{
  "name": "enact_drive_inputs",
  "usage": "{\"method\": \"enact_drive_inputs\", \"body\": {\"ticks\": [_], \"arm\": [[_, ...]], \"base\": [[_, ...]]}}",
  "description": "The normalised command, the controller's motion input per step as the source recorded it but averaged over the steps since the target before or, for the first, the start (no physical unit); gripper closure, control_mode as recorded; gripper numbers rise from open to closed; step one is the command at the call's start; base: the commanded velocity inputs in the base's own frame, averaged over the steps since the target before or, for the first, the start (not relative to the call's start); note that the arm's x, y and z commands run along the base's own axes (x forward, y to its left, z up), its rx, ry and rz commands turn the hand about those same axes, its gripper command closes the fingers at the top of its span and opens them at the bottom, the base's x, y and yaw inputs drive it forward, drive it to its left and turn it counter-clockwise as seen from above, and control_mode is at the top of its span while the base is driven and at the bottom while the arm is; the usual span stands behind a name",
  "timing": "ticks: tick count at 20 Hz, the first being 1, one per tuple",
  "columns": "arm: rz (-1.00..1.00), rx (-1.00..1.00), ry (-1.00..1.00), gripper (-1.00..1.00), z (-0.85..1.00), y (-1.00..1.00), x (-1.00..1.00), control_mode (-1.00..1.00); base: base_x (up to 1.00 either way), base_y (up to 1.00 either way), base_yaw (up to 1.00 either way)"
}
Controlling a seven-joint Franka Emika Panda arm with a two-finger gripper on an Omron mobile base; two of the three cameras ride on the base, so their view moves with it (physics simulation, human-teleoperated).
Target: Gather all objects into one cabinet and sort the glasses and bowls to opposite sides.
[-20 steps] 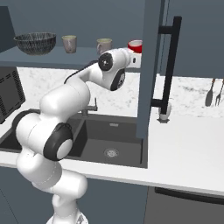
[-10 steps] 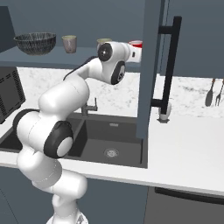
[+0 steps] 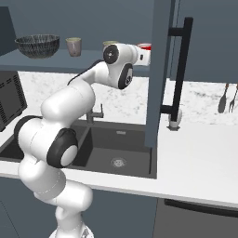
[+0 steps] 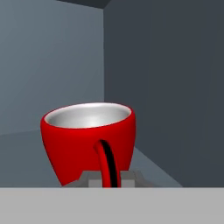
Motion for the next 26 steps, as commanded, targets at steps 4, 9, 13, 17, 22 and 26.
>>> {"method": "enact_drive_inputs", "body": {"ticks": [4,9,13,17,22,26], "arm": [[0.00,0.00,0.00,-1.00,0.00,0.00,0.00,-1.00],[0.00,0.00,0.00,-1.00,0.00,0.00,0.00,-1.00],[0.00,0.00,0.00,-1.00,0.00,0.00,0.00,-1.00],[0.00,0.00,0.00,-1.00,0.00,0.00,0.00,-1.00],[0.00,0.00,0.01,-1.00,-0.04,0.00,0.00,-1.00],[0.00,0.00,0.01,-1.00,-0.18,0.00,-0.05,-1.00]], "base": [[0.00,0.00,0.00],[0.00,0.00,0.00],[0.00,0.00,0.00],[0.00,0.00,0.00],[0.00,0.00,0.00],[0.00,0.00,0.00]]}}
